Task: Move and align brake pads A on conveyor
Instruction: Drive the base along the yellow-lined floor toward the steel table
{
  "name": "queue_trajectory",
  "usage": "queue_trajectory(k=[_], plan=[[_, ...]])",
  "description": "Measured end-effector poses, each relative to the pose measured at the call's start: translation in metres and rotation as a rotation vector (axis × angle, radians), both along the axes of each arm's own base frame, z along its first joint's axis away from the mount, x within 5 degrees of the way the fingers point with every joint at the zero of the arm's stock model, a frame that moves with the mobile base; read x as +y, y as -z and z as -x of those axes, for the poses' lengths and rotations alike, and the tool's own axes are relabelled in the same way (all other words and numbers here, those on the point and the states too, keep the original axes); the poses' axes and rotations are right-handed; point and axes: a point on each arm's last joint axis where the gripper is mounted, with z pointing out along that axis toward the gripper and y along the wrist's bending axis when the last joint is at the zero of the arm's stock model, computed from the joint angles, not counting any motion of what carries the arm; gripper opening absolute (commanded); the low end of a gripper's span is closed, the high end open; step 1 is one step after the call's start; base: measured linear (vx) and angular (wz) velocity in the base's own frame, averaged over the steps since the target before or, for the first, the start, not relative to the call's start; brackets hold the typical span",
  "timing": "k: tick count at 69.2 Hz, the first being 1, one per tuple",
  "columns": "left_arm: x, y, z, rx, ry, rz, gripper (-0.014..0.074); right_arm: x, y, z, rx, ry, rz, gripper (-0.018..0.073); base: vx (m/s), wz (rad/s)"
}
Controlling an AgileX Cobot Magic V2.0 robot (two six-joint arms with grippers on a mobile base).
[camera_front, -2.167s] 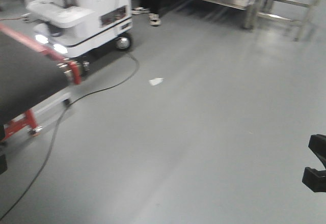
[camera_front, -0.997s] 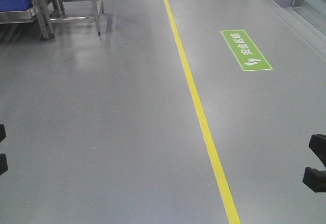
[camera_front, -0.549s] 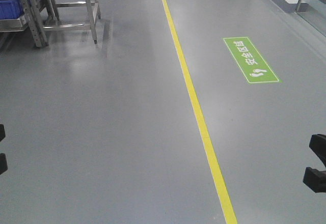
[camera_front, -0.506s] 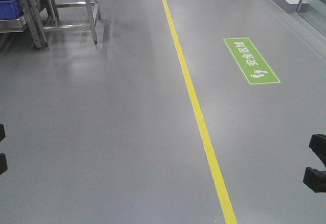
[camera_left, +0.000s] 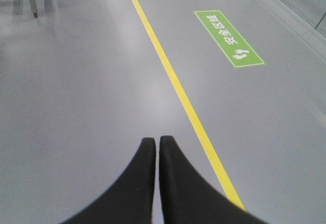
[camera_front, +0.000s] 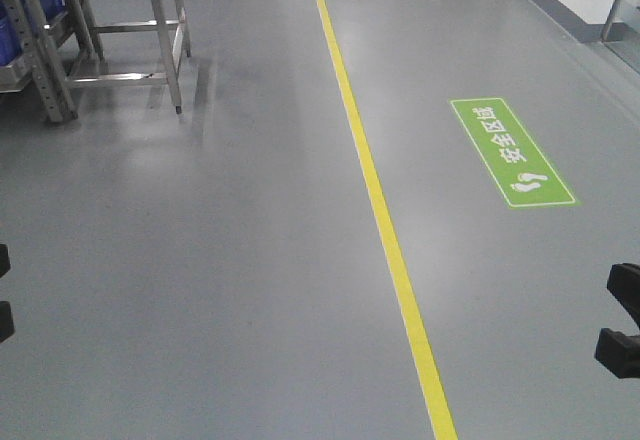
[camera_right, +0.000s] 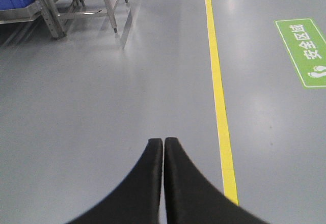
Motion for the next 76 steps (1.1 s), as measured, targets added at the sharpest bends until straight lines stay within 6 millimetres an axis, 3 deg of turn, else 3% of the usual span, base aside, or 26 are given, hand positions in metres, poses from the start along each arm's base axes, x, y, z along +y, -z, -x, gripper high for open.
queue_trajectory(k=[76], plan=[[0.0,0.0,0.0,0.0,0.0,0.0,-0.0007,0.0,0.0,0.0,0.0,0.0,0.0,-0.001,0.56,0.01]])
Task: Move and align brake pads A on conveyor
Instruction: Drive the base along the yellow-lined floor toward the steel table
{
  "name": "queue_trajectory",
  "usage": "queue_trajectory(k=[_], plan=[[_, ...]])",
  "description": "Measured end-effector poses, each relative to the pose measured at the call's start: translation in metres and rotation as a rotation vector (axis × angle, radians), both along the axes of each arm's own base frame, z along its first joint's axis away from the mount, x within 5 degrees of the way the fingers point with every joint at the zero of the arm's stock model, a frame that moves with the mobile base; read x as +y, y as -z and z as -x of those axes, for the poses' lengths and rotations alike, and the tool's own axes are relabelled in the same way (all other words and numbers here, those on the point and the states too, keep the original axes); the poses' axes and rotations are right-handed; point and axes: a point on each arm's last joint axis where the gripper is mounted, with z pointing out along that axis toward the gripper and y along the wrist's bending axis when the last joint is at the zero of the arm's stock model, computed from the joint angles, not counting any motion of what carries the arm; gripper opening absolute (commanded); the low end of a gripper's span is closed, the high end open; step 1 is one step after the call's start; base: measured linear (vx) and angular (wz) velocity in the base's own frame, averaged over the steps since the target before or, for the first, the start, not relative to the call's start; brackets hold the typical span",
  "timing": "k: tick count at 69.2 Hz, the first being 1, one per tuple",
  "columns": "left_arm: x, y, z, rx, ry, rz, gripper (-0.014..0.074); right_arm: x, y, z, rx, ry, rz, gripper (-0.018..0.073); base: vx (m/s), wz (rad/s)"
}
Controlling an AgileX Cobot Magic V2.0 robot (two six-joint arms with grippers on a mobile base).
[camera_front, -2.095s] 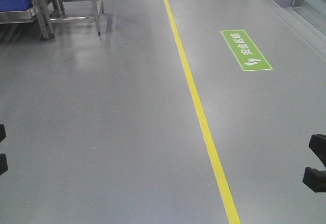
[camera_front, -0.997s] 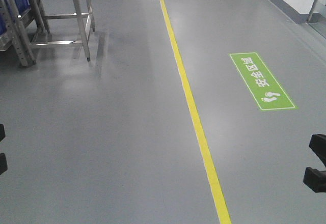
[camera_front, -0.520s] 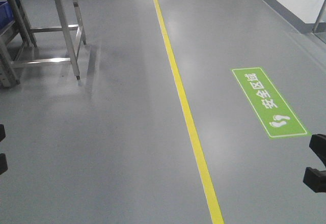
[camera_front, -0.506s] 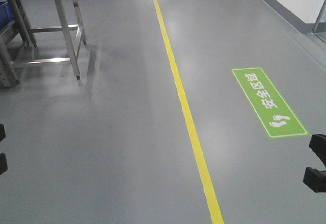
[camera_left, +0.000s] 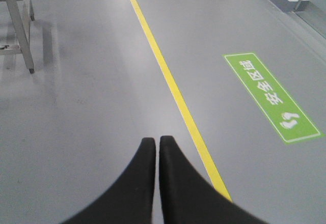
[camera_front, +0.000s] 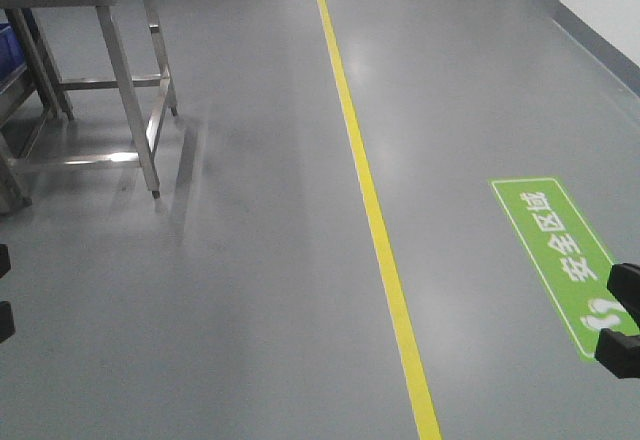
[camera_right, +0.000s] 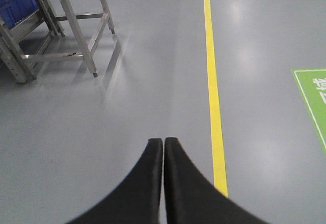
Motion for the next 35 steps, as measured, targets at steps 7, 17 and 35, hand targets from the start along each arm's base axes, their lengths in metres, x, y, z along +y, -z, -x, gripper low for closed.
queue_trajectory(k=[7,17,35], plan=[[0.0,0.0,0.0,0.0,0.0,0.0,-0.0007,0.0,0.0,0.0,0.0,0.0,0.0,-0.001,0.55,0.06],[0.0,0.0,0.0,0.0,0.0,0.0,-0.0007,0.0,0.0,0.0,0.0,0.0,0.0,-0.001,0.55,0.02],[0.0,0.0,0.0,0.0,0.0,0.0,-0.0007,0.0,0.0,0.0,0.0,0.0,0.0,-0.001,0.57,-0.01]])
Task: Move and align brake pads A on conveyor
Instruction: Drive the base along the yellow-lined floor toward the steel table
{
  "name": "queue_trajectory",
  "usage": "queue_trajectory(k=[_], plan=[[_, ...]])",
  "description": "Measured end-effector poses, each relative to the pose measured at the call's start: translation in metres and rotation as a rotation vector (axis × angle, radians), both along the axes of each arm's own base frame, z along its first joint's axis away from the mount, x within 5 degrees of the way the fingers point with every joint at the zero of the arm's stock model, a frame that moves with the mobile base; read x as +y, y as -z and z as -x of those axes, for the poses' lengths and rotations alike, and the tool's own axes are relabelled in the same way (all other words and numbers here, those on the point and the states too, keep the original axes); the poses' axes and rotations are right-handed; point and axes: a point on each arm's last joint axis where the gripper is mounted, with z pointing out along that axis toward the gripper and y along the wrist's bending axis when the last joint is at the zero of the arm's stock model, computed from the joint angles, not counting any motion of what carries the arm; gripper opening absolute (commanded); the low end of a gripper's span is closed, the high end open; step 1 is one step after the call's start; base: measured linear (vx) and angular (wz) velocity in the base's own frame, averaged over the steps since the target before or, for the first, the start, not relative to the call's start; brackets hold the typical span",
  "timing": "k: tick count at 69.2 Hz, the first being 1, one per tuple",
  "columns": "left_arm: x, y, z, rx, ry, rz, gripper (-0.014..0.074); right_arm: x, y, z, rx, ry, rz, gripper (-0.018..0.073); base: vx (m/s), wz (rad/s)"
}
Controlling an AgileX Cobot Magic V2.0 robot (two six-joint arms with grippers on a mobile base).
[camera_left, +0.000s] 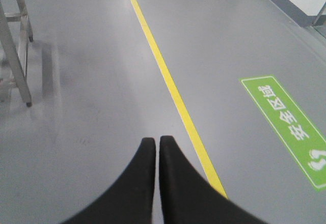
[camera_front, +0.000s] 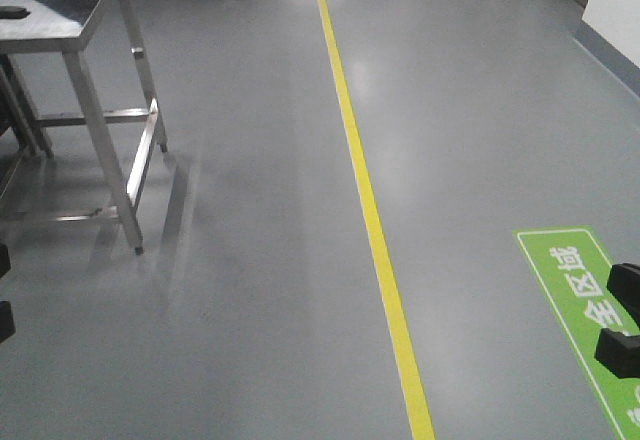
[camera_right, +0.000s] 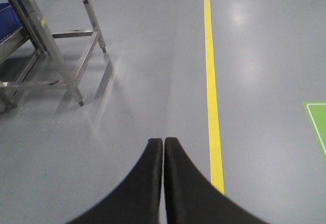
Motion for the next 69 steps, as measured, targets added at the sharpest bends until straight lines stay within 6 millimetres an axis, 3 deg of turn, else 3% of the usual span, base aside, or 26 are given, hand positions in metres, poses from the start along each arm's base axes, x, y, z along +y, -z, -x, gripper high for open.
queue_trajectory(k=[69], plan=[[0.0,0.0,0.0,0.0,0.0,0.0,-0.0007,0.0,0.0,0.0,0.0,0.0,0.0,-0.001,0.6,0.02]])
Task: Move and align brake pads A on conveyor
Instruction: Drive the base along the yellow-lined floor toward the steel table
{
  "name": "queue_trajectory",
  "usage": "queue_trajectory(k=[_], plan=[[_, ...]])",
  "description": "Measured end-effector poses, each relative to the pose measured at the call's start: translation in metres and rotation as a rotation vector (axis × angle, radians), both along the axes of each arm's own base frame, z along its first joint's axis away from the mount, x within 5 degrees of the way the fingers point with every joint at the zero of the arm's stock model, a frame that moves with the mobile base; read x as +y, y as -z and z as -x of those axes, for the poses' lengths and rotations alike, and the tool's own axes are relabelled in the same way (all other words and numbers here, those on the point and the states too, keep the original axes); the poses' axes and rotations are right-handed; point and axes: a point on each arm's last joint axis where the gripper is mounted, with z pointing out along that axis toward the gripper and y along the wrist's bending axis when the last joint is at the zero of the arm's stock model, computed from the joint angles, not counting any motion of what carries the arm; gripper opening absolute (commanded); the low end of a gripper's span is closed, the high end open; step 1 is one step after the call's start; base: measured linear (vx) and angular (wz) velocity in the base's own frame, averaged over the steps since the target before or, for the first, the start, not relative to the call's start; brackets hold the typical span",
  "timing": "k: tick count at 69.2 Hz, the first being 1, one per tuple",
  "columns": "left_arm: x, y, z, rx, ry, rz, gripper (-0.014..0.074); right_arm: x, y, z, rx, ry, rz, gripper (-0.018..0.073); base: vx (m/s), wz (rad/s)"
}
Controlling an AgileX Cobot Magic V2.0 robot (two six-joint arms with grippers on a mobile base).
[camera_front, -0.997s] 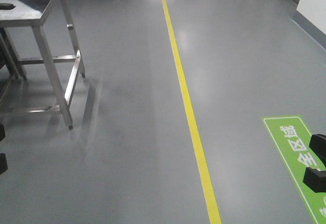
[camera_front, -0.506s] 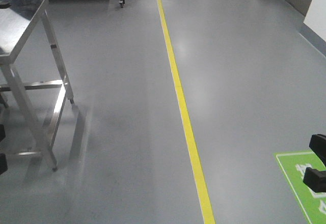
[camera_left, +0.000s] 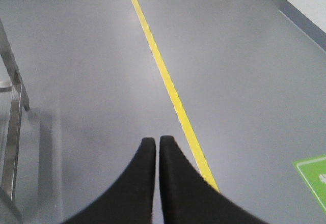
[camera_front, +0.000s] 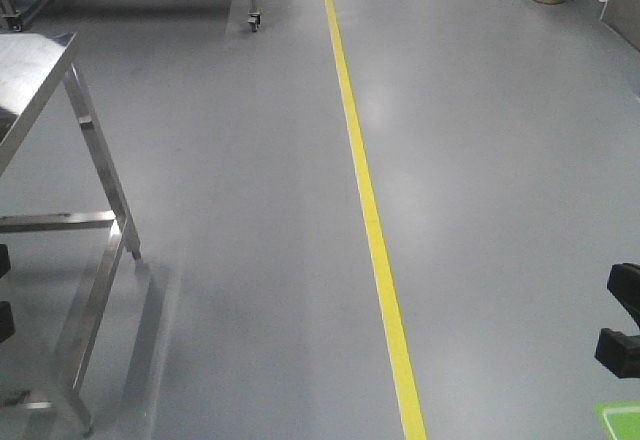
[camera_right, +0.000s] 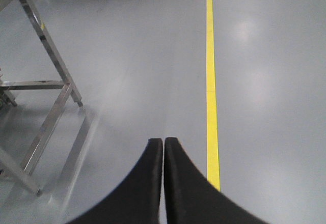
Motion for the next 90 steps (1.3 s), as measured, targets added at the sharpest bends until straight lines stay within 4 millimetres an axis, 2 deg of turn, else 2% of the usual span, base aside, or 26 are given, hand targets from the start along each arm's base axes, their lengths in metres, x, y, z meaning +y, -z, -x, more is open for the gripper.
queue_trajectory(k=[90], plan=[[0.0,0.0,0.0,0.0,0.0,0.0,-0.0007,0.0,0.0,0.0,0.0,0.0,0.0,-0.001,0.56,0.03]])
